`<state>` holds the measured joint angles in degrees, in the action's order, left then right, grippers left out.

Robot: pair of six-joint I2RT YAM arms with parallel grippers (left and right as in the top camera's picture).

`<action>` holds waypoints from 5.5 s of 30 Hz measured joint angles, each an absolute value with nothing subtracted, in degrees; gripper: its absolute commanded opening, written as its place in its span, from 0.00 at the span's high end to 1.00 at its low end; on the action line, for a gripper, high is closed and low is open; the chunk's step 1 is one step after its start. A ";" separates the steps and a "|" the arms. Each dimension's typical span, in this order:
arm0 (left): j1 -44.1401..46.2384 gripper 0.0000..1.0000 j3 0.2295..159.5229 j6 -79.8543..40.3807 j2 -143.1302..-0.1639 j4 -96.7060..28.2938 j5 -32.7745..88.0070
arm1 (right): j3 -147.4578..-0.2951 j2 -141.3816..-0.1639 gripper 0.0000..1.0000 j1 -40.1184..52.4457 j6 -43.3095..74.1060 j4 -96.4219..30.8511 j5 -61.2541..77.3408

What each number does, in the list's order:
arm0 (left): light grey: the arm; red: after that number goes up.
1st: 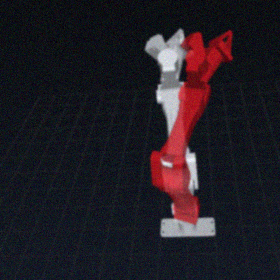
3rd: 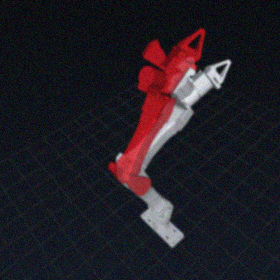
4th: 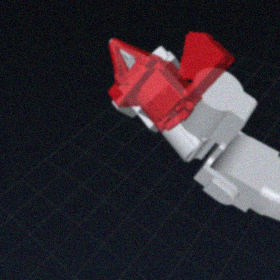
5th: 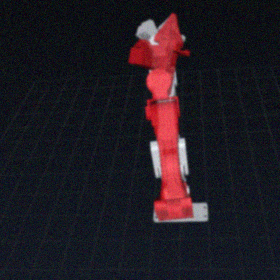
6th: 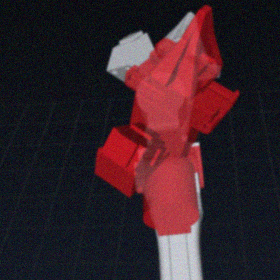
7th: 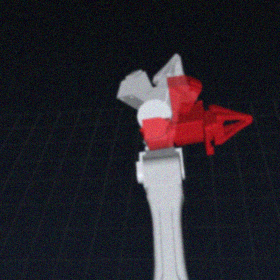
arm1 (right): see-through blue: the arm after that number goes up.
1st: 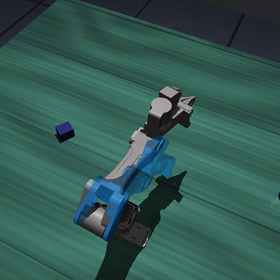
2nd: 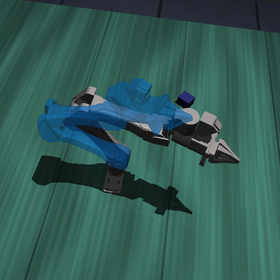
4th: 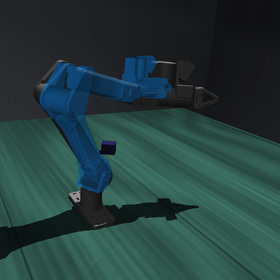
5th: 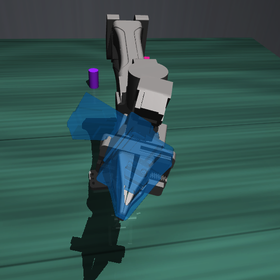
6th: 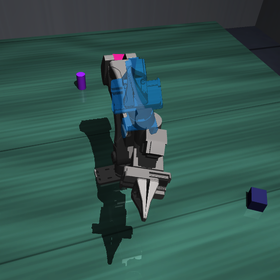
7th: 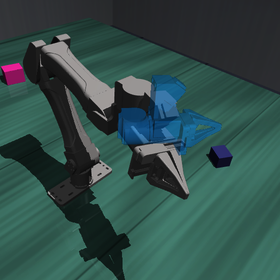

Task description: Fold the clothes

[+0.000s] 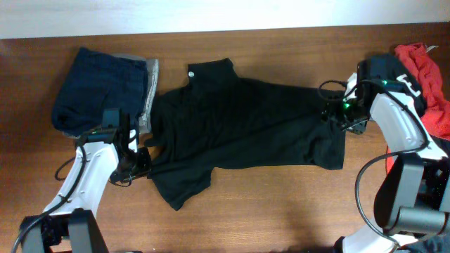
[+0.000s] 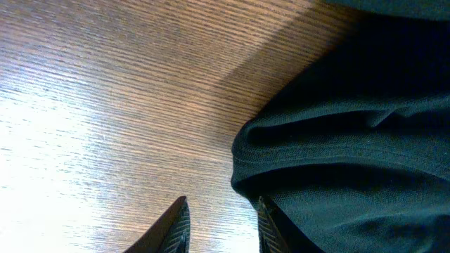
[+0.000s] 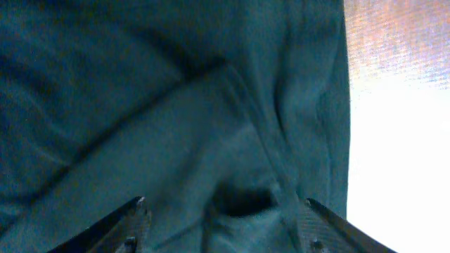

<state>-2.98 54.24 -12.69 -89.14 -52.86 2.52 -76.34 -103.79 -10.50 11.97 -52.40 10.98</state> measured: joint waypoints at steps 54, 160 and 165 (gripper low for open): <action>35.38 0.53 54.19 -1.91 -91.20 -47.42 -2.76 | -69.54 -91.33 0.94 -11.05 9.02 -54.00 18.13; 12.78 1.00 75.26 -21.82 -68.05 -70.46 -7.14 | -46.33 -91.94 0.62 -7.66 16.38 -47.59 22.94; 12.78 0.99 75.26 -21.82 -68.05 -70.41 -7.14 | -44.99 -92.01 0.96 -7.66 18.31 -46.13 22.57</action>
<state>12.78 75.26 -21.82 -68.05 -70.41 -7.14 -44.99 -92.01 -7.66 18.31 -46.13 22.57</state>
